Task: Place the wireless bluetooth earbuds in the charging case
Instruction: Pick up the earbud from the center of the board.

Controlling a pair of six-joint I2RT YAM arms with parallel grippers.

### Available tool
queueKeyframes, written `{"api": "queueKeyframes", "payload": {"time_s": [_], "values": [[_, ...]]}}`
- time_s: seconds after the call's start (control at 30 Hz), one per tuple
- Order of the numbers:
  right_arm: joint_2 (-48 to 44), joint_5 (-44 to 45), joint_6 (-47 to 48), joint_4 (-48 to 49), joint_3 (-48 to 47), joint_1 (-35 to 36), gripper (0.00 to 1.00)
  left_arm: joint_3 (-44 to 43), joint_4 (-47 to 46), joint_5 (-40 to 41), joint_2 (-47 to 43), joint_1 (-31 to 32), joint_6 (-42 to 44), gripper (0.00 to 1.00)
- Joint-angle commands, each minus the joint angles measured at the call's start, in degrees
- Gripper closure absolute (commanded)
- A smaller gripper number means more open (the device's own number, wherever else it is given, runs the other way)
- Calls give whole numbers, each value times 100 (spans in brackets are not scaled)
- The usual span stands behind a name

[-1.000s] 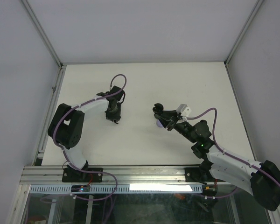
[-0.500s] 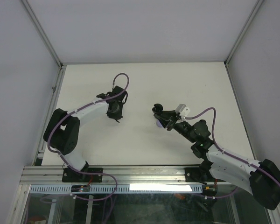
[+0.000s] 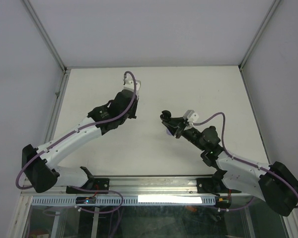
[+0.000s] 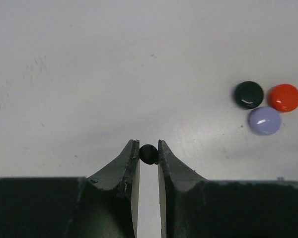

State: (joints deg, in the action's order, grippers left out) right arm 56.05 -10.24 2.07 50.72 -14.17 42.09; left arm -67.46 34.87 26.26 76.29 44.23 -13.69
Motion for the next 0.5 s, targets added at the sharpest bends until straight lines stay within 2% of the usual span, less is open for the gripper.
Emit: {"api": "queueKeyframes", "payload": {"time_s": [0.0, 0.23, 0.47], "values": [[154, 77, 49, 712, -295, 23, 100, -215, -871, 515, -528, 507, 729, 89], [647, 42, -17, 1232, -389, 78, 100, 169, -2133, 682, -993, 1355, 1693, 88], [771, 53, -47, 1332, -573, 89, 100, 384, -2946, 385, -989, 1801, 2661, 87]]}}
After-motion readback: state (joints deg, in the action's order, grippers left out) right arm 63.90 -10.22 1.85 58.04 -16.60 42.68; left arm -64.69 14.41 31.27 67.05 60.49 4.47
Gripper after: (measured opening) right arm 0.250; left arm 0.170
